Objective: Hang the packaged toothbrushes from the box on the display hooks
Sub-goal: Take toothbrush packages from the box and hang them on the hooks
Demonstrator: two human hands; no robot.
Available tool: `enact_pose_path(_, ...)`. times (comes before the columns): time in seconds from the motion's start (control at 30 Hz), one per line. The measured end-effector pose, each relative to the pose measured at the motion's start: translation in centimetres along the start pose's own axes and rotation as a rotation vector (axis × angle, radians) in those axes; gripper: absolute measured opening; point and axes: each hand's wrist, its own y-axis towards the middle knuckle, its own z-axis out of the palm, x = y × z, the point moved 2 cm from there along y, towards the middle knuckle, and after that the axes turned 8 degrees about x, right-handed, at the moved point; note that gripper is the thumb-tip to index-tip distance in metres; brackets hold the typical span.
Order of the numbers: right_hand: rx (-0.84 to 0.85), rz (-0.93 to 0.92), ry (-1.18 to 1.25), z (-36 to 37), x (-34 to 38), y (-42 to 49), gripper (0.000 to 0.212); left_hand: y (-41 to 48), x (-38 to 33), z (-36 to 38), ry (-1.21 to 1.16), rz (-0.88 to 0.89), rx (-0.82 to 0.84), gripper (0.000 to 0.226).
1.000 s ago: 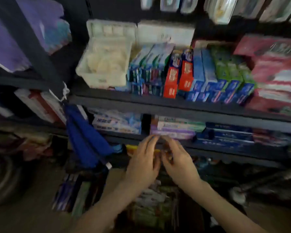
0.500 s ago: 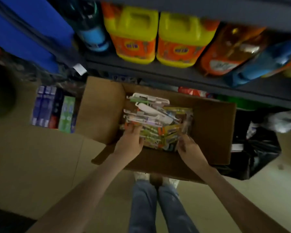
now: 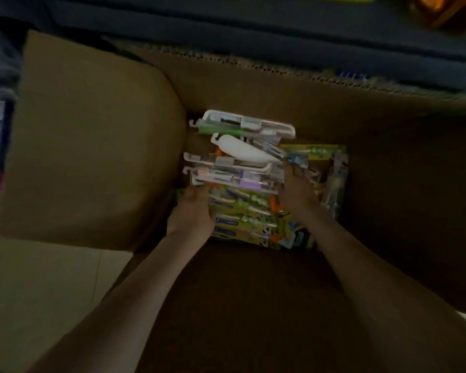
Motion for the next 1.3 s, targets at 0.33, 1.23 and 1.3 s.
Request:
enact_pose_path(0.33, 0.008, 0.018, -0.077, 0.4, -1.9, 0.5, 0.049, -1.6, 0.6, 0.3, -0.179, -0.004, -0.049, 0.048)
enact_pose_path(1.23, -0.130, -0.404, 0.141, -0.6, 5.3, -4.3, 0.059, -2.9, -0.4, 0.1, -1.475, -0.246, 0.062, 0.033)
enact_pose_path(1.3, 0.020, -0.291, 0.069, 0.2, 5.7, -1.1, 0.067, -2.9, -0.1, 0.7, -1.499, -0.250, 0.064, 0.033)
